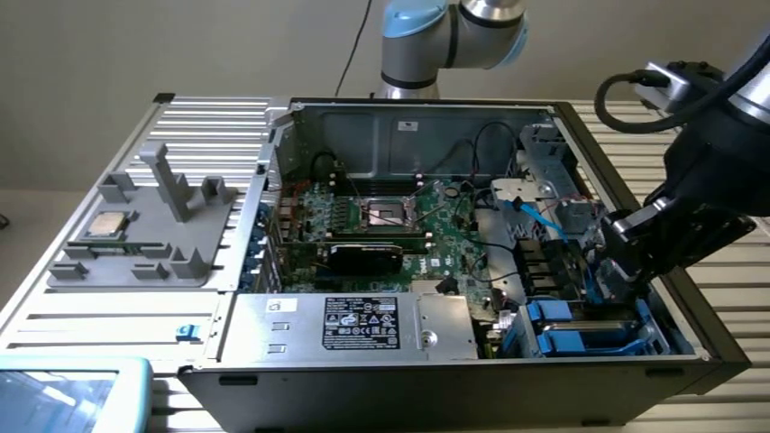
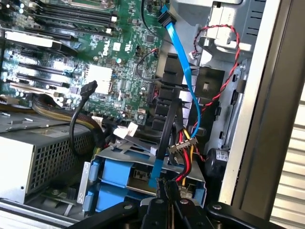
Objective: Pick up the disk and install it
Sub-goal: 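Insert the second disk wire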
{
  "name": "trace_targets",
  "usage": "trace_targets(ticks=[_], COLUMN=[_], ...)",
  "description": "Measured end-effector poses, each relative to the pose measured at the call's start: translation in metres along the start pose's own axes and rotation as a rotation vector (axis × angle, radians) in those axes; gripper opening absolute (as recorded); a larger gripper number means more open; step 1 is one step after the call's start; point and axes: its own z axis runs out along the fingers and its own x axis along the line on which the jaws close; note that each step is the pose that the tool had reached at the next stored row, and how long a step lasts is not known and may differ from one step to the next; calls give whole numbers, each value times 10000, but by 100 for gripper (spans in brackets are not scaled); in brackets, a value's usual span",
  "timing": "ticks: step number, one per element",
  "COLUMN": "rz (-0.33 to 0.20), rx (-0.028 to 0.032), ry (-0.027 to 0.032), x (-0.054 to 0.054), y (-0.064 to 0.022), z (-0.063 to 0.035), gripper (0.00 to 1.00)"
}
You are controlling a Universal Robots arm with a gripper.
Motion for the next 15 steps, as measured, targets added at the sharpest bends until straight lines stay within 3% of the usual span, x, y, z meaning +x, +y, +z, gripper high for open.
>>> trace_targets(ticks=[4, 15], rz=[5, -6], rx=[50, 50], ry=[10, 9], x=[16, 17], y=[1, 0], z=[-162, -167], gripper=[11, 11])
